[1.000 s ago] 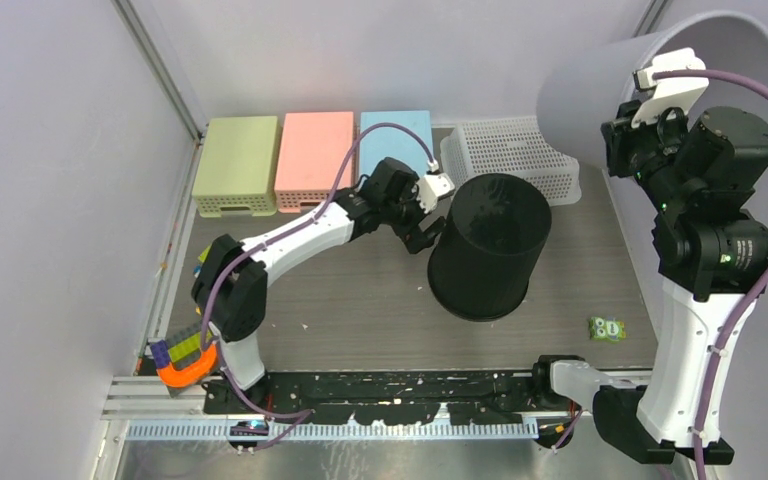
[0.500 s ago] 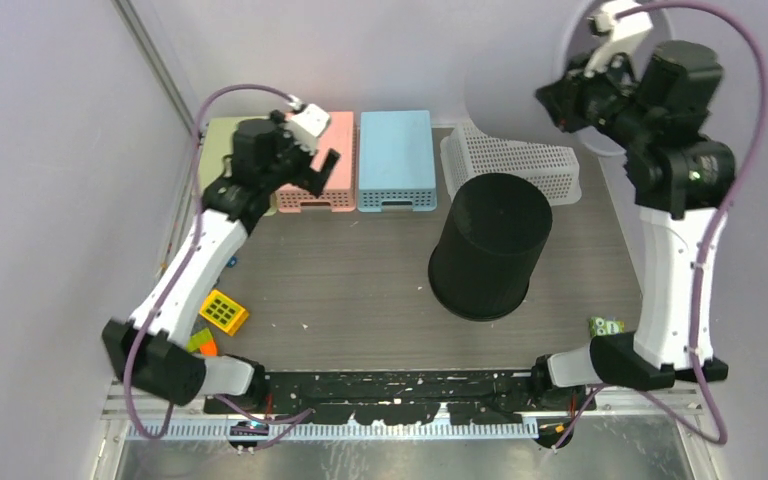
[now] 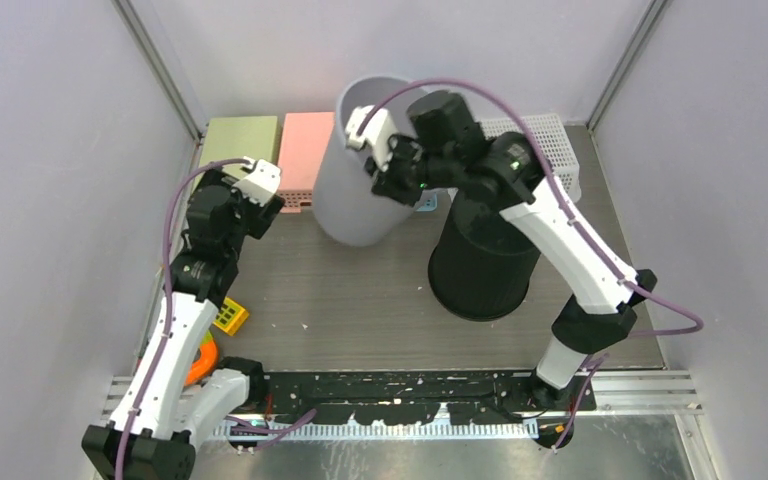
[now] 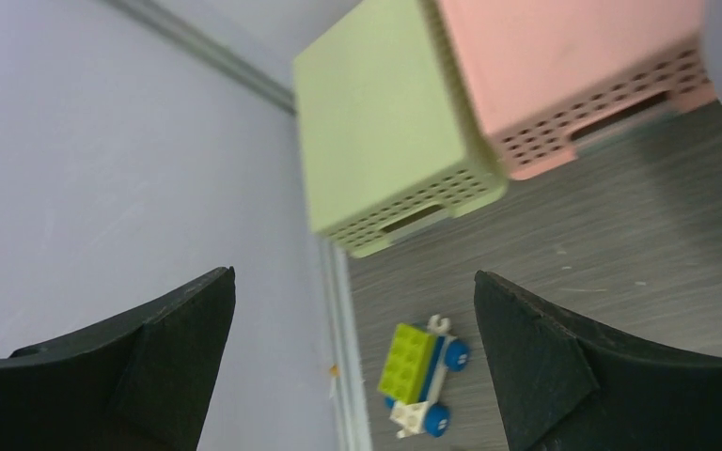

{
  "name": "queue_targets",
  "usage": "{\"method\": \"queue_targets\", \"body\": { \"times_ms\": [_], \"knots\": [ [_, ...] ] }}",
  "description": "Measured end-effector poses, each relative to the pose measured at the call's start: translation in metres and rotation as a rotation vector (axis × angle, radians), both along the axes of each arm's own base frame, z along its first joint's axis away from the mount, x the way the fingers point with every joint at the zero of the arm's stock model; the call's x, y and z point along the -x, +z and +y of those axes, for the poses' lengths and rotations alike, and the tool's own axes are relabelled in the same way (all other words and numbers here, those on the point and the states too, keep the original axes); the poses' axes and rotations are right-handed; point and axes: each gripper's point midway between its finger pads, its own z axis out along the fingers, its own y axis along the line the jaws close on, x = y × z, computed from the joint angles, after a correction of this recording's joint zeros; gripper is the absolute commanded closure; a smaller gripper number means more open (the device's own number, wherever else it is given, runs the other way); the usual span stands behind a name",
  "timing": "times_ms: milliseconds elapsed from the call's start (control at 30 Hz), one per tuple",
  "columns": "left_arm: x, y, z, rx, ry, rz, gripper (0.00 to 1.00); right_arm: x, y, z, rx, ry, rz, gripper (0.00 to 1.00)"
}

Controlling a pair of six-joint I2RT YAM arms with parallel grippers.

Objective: Turn the large container upside down
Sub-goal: Place the container at the center of the board.

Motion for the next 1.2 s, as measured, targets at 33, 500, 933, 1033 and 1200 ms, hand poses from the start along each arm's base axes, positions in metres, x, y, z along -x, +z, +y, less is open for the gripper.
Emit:
{"method": "queue_targets", "body": {
  "times_ms": [33, 500, 933, 1033, 1200],
  "knots": [
    [0.002, 0.003, 0.010, -0.017, 0.038, -0.018, 0.00, 0.009, -0.008, 0.009, 0.029, 0.037, 0.000, 0.99],
    [0.004, 0.005, 0.036, -0.008, 0.132, -0.050, 0.00, 0.096, -0.090, 0.048, 0.299, 0.328, 0.056, 0.99],
    [0.001, -0.009, 0.038, 0.062, 0.127, -0.020, 0.00, 0.136, -0.124, 0.059, 0.406, 0.473, 0.067, 0.99],
    [0.001, -0.009, 0.039, 0.071, 0.125, -0.020, 0.00, 0.141, -0.138, 0.056, 0.445, 0.491, 0.084, 0.96],
    [0.001, -0.010, 0.039, 0.094, 0.121, -0.019, 0.00, 0.147, -0.151, 0.054, 0.485, 0.523, 0.086, 0.81]
  ]
}}
